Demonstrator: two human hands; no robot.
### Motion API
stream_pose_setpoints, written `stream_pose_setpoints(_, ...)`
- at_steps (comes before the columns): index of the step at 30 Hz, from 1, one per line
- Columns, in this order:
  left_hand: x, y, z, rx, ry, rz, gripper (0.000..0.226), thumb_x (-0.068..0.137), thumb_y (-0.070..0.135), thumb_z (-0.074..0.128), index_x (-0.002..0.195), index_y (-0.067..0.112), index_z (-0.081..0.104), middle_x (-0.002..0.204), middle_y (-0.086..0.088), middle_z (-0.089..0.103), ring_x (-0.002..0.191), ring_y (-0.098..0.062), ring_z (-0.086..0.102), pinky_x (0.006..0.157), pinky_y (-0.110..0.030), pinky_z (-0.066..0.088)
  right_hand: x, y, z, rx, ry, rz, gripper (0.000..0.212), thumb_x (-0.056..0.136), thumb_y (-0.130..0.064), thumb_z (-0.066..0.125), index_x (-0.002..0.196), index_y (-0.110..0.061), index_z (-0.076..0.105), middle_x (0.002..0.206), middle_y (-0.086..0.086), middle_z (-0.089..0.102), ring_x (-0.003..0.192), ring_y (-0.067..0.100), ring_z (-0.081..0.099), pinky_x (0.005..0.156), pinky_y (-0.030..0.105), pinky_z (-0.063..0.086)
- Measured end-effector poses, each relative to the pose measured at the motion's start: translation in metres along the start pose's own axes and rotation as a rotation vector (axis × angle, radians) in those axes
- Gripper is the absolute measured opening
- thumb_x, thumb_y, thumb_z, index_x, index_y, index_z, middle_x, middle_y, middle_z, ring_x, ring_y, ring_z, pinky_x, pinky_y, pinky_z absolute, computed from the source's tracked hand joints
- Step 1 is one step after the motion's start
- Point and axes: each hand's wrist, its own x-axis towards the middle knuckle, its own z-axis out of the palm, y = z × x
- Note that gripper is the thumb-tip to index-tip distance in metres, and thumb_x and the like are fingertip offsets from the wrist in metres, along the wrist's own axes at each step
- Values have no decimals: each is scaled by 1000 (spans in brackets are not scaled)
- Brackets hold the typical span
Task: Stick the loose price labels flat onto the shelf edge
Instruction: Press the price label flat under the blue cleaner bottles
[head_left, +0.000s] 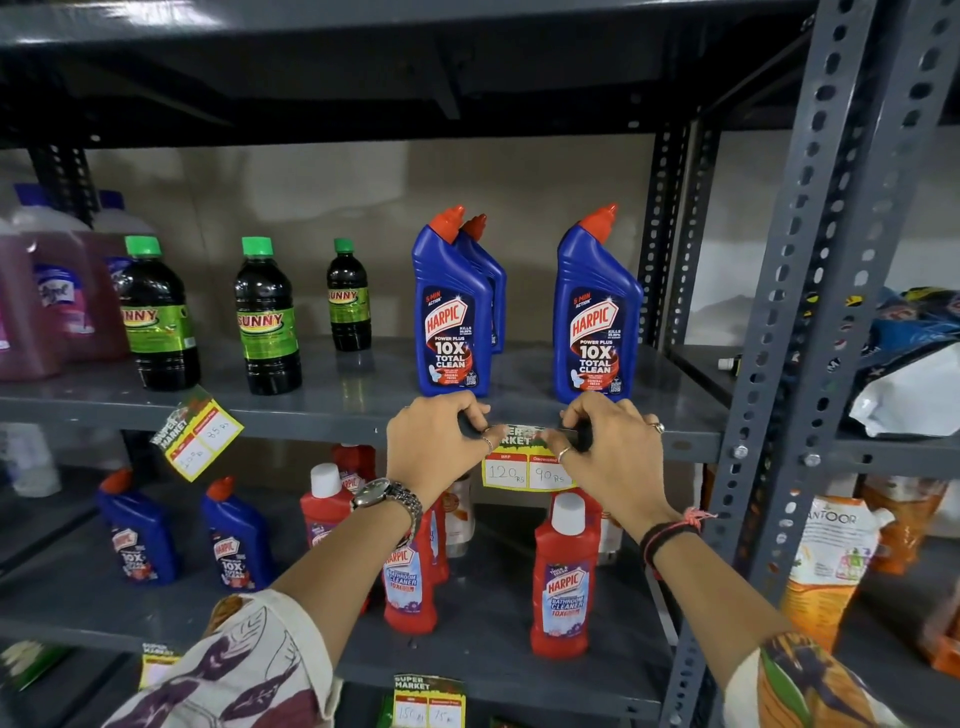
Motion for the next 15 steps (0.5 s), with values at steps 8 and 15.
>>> stream_pose_setpoints(8,-1,3,4,86,29,48,34,70,56,72,83,28,57,89,14,72,84,-3,63,61,-26,49,2,-2,5,-28,24,11,29,72,-37,75,82,-25,51,82,-9,63,84,14,54,74,36,42)
stream_pose_setpoints(15,0,-11,-1,22,-70,80,23,80,37,71,91,30,52,100,18,72,92,0,65,63,-24,51,1,7,-3,65,-73,-4,22,81,-18,67,83,-29,48,92,-8,70,89,10,57,73,28,36)
